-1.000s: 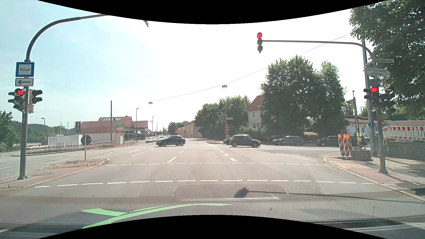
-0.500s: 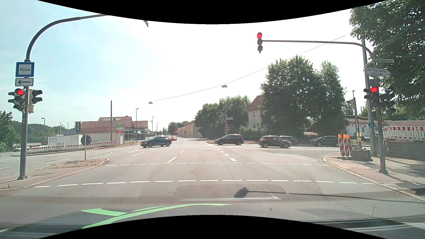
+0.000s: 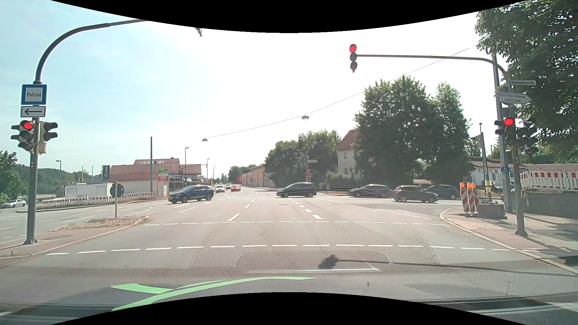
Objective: Follow the waypoints while adhering to traffic rules and regulations
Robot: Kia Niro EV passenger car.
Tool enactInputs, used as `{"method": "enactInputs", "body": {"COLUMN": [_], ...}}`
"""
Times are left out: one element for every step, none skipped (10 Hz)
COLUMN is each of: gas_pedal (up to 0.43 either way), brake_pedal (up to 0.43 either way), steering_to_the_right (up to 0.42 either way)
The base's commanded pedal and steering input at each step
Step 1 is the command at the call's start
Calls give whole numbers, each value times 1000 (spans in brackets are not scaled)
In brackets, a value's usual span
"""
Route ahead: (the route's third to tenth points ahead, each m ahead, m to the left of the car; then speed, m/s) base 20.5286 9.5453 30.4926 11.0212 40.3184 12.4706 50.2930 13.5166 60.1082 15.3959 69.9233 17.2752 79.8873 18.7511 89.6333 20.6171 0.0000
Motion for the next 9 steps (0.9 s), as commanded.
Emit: {"method": "enactInputs", "body": {"gas_pedal": [0, 0, 0, 0, 0, 0, 0, 0, 0], "brake_pedal": [341, 341, 341, 341, 341, 341, 341, 348, 341], "steering_to_the_right": [-12, -12, -12, -12, -11, -12, -11, -12, -12]}}
